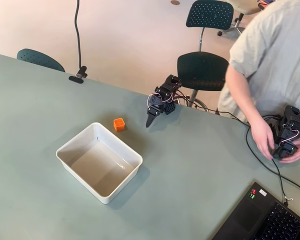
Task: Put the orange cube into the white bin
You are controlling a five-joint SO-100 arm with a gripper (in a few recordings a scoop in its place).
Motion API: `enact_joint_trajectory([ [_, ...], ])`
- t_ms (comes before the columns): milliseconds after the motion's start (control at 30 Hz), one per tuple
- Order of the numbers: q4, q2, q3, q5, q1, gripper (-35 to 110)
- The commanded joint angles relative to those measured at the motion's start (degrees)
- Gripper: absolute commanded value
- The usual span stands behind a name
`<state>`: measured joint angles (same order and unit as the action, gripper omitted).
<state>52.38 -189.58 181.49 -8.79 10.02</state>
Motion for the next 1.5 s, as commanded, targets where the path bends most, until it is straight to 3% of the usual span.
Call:
enact_joint_trajectory([
  [0,-0.09,-0.79,-0.18,0.0,0.0,4],
  [1133,-0.79,-0.88,-1.32,0.0,-0.09,4],
  [1467,-0.97,5.98,-35.16,1.76,1.41,4],
])
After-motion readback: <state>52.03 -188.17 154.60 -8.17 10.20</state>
